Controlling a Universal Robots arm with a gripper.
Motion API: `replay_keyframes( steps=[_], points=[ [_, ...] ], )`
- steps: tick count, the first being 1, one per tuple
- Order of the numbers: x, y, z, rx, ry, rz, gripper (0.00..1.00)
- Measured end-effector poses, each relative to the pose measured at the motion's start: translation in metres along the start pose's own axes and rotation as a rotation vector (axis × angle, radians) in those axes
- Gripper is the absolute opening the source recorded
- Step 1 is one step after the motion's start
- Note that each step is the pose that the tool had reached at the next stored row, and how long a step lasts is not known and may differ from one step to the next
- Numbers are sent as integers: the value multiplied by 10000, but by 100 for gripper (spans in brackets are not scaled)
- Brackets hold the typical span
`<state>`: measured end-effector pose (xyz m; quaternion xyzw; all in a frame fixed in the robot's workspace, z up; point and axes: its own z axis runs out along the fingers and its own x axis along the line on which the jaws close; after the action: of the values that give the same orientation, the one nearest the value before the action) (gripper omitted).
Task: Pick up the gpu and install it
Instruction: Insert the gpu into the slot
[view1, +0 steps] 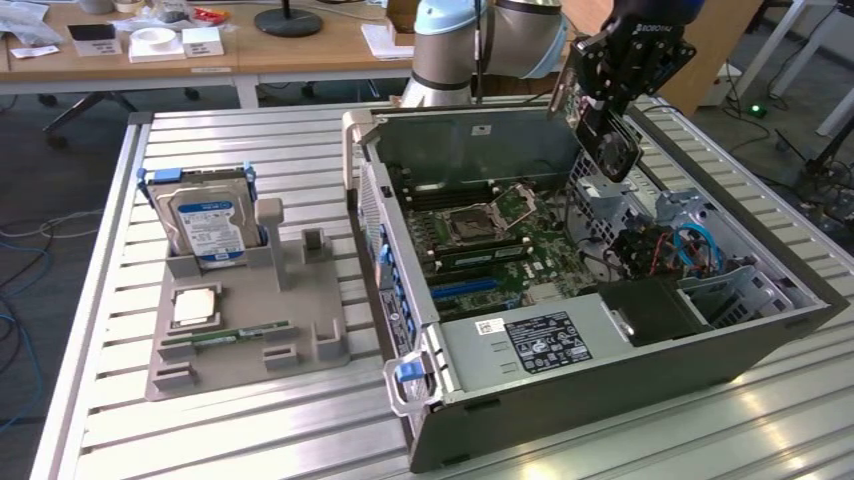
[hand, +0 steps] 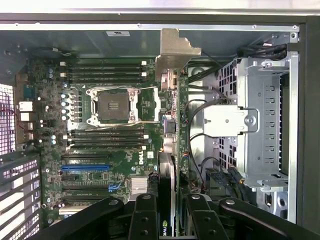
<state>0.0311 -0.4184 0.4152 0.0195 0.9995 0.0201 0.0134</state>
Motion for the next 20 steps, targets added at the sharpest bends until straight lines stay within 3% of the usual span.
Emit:
replay_keyframes(
  steps=[5,20],
  points=[
    [5,0,5,-9,14,-354,26],
    [6,-1,16,-81,125,-3066,26]
  ],
)
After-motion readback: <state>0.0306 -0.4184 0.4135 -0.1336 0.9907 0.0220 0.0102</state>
